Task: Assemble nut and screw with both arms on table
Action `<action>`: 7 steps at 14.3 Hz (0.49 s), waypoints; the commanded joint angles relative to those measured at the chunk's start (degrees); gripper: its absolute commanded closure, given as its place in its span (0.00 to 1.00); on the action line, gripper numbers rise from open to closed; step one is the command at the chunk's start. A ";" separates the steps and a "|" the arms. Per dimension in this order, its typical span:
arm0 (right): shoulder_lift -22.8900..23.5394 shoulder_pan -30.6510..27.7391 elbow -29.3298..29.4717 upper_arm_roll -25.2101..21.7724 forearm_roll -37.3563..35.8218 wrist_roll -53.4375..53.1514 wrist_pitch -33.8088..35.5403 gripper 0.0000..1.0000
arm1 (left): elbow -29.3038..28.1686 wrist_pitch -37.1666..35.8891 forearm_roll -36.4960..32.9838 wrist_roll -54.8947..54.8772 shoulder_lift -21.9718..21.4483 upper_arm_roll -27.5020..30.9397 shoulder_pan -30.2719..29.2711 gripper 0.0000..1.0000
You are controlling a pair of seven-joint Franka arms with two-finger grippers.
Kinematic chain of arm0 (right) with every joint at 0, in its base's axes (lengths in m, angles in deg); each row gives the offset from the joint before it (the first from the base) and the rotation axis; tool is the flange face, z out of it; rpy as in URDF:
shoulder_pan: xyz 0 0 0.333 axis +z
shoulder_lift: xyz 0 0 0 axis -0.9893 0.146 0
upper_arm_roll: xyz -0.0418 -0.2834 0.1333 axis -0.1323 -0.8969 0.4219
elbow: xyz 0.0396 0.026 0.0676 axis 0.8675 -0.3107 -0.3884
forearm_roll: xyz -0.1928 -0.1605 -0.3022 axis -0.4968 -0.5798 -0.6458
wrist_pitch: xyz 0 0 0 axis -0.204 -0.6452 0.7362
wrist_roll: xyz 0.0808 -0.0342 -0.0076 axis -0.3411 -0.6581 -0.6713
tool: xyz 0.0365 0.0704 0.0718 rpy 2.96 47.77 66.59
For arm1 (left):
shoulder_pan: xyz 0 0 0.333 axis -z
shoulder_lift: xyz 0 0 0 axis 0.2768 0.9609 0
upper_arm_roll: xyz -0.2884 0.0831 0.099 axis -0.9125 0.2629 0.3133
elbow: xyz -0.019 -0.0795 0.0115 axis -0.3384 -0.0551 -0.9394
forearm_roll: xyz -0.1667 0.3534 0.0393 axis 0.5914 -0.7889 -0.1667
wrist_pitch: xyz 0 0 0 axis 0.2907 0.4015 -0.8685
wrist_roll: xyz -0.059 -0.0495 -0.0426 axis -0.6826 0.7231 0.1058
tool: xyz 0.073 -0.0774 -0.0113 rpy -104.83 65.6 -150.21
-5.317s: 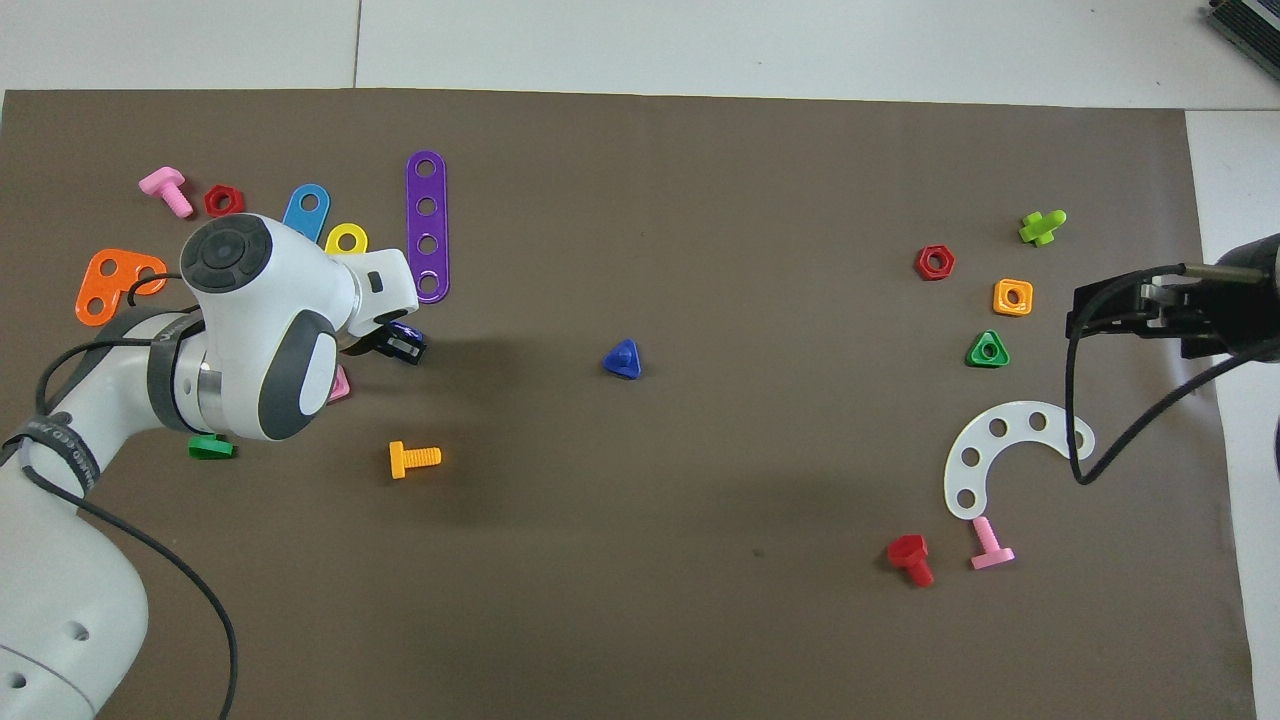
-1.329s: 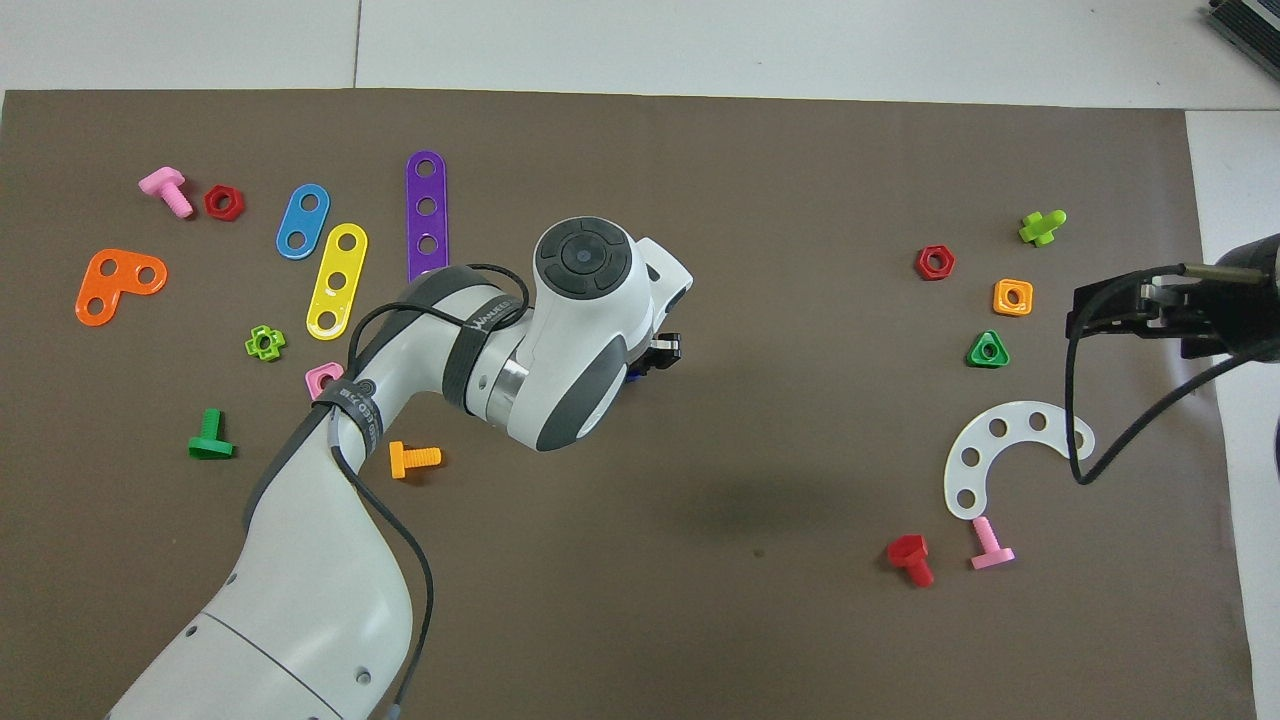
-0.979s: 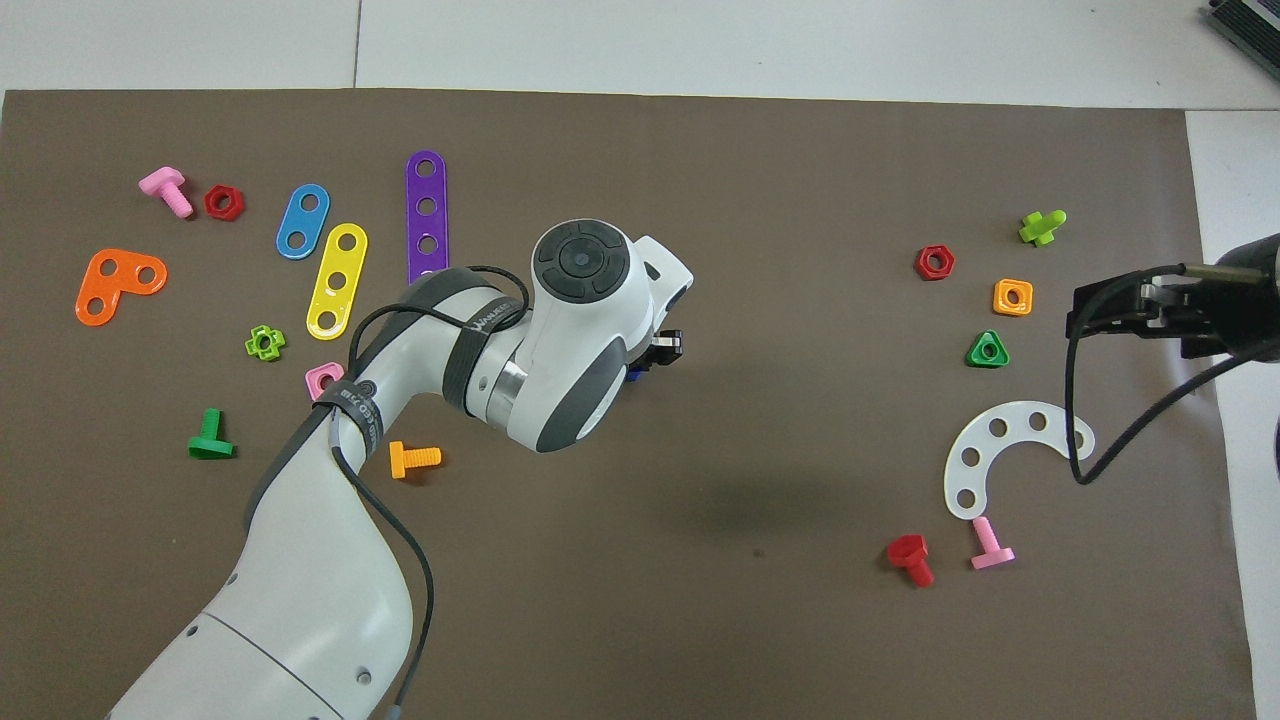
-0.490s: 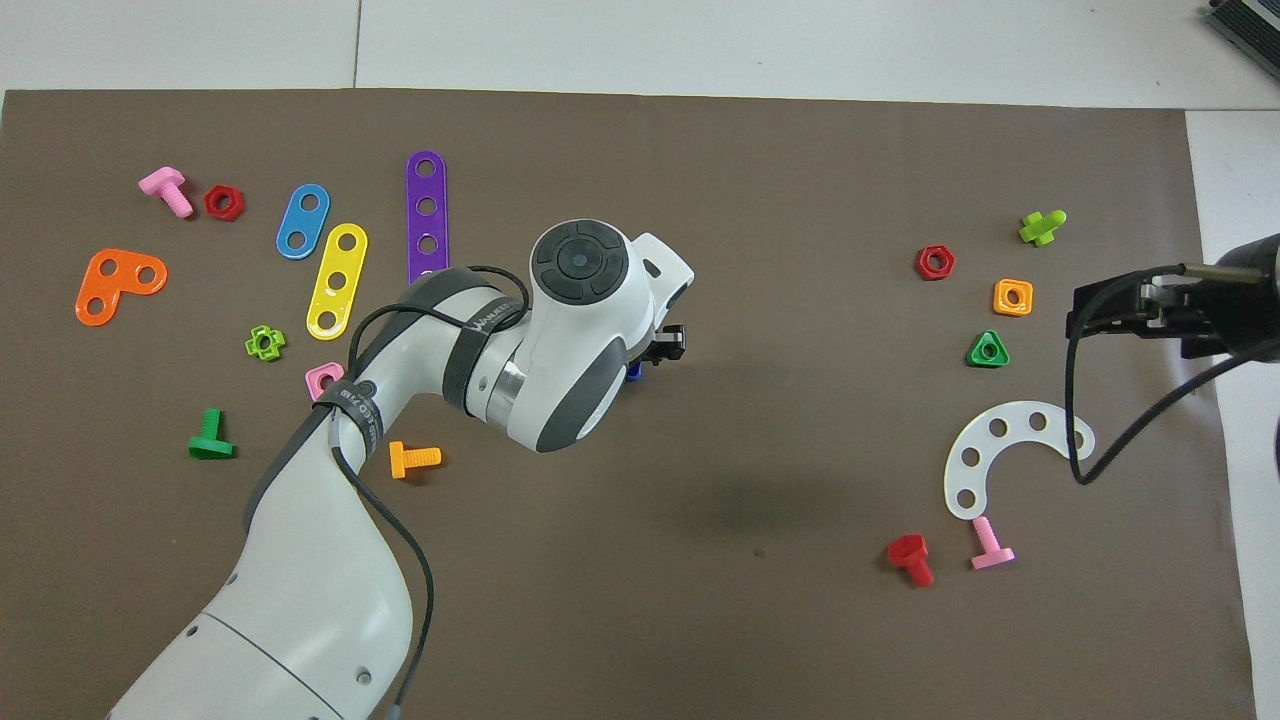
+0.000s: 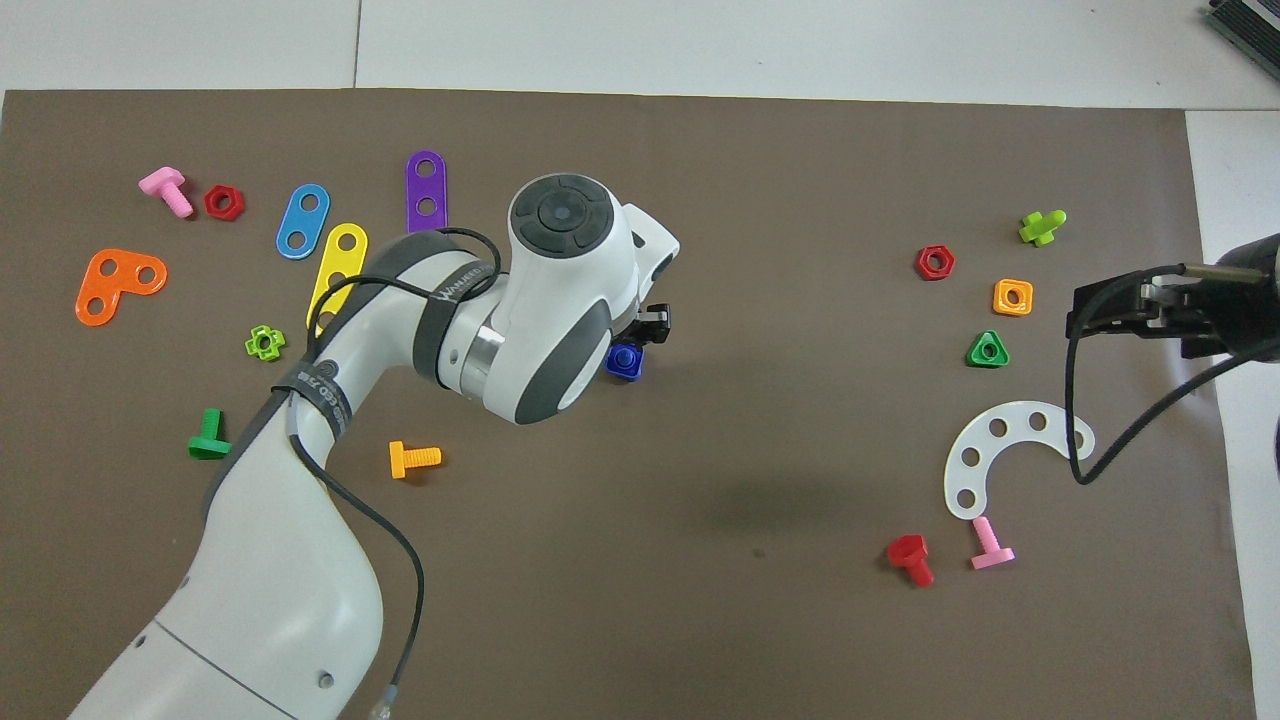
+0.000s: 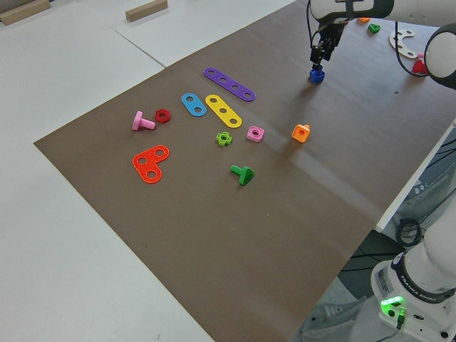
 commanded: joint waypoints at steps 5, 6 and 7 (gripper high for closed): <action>-0.03 -0.39 0.36 0.11 1.05 -0.24 0.95 0.00 | 0.33 -15.84 2.32 -19.91 -11.65 -0.19 -17.59 0.31; -0.03 -0.39 0.36 0.11 1.05 -0.24 0.95 0.00 | -0.28 -17.96 2.15 -24.31 -12.80 -0.01 -19.79 0.32; -0.03 -0.30 0.36 0.20 1.05 -0.24 0.95 0.00 | -0.89 -19.37 1.62 -27.75 -14.03 0.07 -22.25 0.32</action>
